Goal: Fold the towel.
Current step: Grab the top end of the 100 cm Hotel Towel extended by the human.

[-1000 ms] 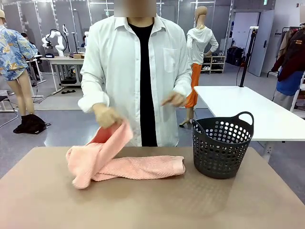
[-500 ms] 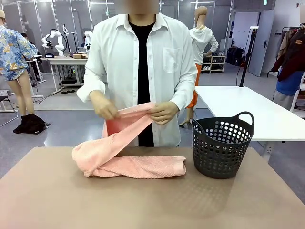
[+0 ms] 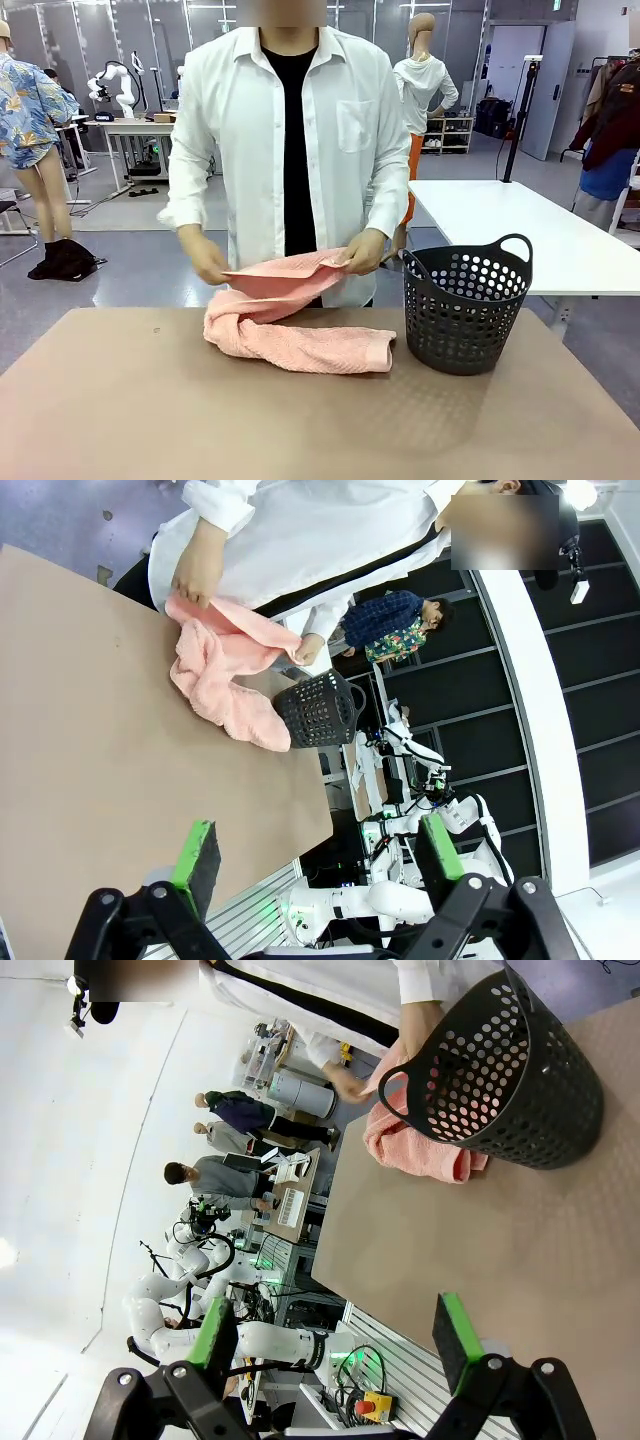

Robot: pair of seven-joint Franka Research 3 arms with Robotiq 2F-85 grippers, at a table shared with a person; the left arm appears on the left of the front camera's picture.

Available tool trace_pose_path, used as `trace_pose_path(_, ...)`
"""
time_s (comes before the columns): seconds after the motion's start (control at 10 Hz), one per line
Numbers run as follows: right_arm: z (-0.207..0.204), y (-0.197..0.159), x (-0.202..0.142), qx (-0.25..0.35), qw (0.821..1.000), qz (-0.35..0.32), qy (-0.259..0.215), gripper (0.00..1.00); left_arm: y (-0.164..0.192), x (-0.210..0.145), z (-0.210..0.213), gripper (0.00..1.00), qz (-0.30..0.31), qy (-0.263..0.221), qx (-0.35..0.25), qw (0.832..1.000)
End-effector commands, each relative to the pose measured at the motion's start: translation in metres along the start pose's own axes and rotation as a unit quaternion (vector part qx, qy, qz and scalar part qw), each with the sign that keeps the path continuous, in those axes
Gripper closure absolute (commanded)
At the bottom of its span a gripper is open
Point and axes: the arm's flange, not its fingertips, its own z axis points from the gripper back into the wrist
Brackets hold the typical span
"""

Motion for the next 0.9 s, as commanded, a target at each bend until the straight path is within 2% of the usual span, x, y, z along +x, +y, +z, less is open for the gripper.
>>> trace_pose_path(0.0,0.0012,0.0003,0.0018,0.007,1.000,0.010,-0.004,0.00,0.0003,-0.0007,0.0006,0.00,-0.003,0.000,-0.010,1.000)
trace_pose_path(0.8,0.0012,0.0003,0.0018,0.007,1.000,0.010,-0.004,0.00,0.0003,-0.0007,0.0006,0.00,-0.003,0.000,-0.010,1.000)
